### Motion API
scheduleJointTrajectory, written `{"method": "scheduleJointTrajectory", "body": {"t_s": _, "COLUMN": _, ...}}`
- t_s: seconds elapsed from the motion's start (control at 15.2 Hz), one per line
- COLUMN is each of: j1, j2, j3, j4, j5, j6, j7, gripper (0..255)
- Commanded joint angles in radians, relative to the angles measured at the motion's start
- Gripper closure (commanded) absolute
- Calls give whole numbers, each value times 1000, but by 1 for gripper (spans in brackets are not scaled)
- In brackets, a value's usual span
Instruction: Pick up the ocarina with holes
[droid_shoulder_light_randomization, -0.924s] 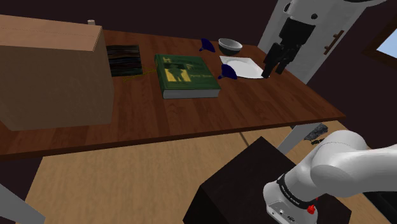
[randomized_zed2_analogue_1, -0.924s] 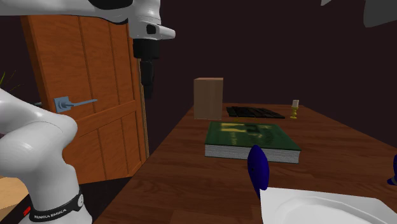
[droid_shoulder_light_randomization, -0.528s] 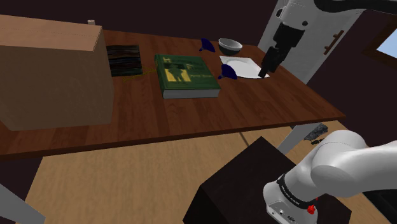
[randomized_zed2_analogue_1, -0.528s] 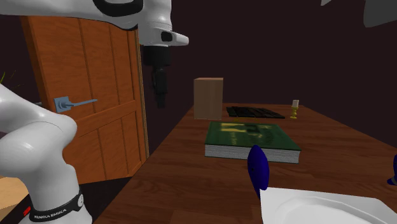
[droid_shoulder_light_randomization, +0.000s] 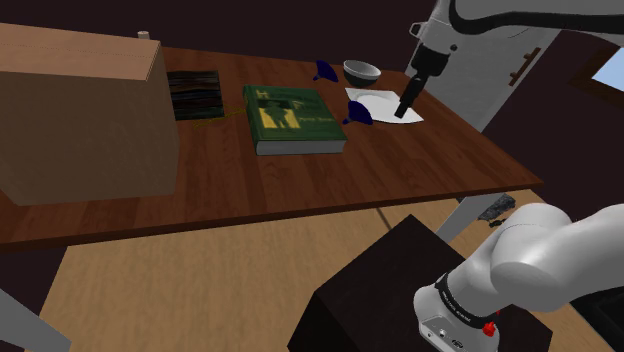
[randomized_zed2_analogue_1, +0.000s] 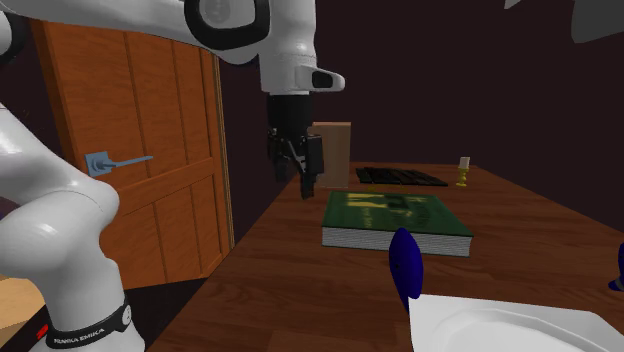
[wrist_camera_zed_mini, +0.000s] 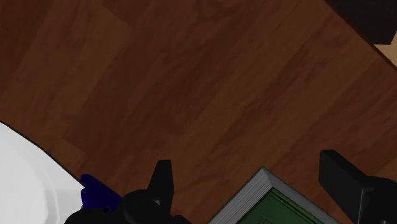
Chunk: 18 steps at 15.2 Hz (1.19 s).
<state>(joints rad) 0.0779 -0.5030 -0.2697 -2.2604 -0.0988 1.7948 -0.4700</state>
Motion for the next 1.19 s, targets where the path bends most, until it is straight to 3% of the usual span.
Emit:
{"method": "scheduleJointTrajectory", "body": {"t_s": 0.0, "j1": 15, "j2": 66, "j3": -38, "j4": 30, "j5": 1, "j6": 47, "j7": -90, "gripper": 0}}
{"method": "scheduleJointTrajectory", "body": {"t_s": 0.26, "j1": 45, "j2": 209, "j3": -107, "j4": 112, "j5": 30, "j6": 124, "j7": -267, "gripper": 0}}
{"method": "scheduleJointTrajectory", "body": {"t_s": 0.59, "j1": 71, "j2": 407, "j3": -171, "j4": 250, "j5": 115, "j6": 190, "j7": -498, "gripper": 0}}
{"method": "scheduleJointTrajectory", "body": {"t_s": 0.92, "j1": 60, "j2": 617, "j3": -190, "j4": 427, "j5": 234, "j6": 212, "j7": -724, "gripper": 0}}
{"method": "scheduleJointTrajectory", "body": {"t_s": 1.12, "j1": 53, "j2": 645, "j3": -186, "j4": 428, "j5": 250, "j6": 237, "j7": -749, "gripper": 0}}
